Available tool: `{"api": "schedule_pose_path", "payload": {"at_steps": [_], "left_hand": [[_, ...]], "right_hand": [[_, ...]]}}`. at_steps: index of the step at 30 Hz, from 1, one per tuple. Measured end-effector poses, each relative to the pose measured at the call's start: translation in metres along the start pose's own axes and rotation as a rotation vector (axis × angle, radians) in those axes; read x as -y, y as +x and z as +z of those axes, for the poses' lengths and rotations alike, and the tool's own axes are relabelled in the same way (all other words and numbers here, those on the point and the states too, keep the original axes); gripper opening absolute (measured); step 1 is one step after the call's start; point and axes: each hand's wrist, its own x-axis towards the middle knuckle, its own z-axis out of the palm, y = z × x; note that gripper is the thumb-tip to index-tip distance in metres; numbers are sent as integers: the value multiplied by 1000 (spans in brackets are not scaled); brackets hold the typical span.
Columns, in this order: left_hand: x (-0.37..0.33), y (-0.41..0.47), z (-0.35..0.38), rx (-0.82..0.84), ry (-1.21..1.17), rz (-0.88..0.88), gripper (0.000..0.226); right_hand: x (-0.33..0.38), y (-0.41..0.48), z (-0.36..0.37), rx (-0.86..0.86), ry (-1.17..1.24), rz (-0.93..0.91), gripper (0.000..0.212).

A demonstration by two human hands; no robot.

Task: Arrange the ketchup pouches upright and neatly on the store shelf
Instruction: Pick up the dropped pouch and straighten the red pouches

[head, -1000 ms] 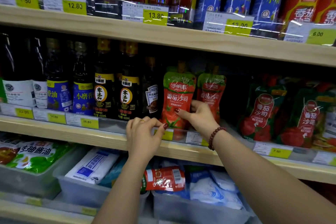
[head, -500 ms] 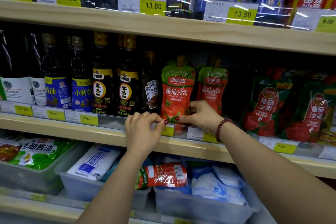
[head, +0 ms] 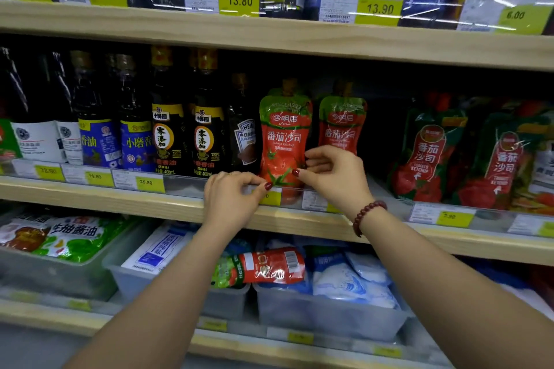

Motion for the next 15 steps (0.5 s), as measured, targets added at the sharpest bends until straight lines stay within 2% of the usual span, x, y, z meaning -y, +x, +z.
{"api": "schedule_pose_path", "payload": {"at_steps": [3, 7, 11, 15], "left_hand": [[0, 3, -17, 98, -79, 43, 16], [7, 8, -36, 170, 39, 95, 16], [12, 6, -37, 155, -3, 59, 12], [14, 8, -28, 112, -83, -29, 12]], "right_hand": [[11, -25, 0, 0, 27, -196, 29], [2, -56, 27, 122, 46, -298, 26], [-32, -91, 71, 272, 12, -196, 29], [-58, -107, 104, 351, -122, -153, 44]]}}
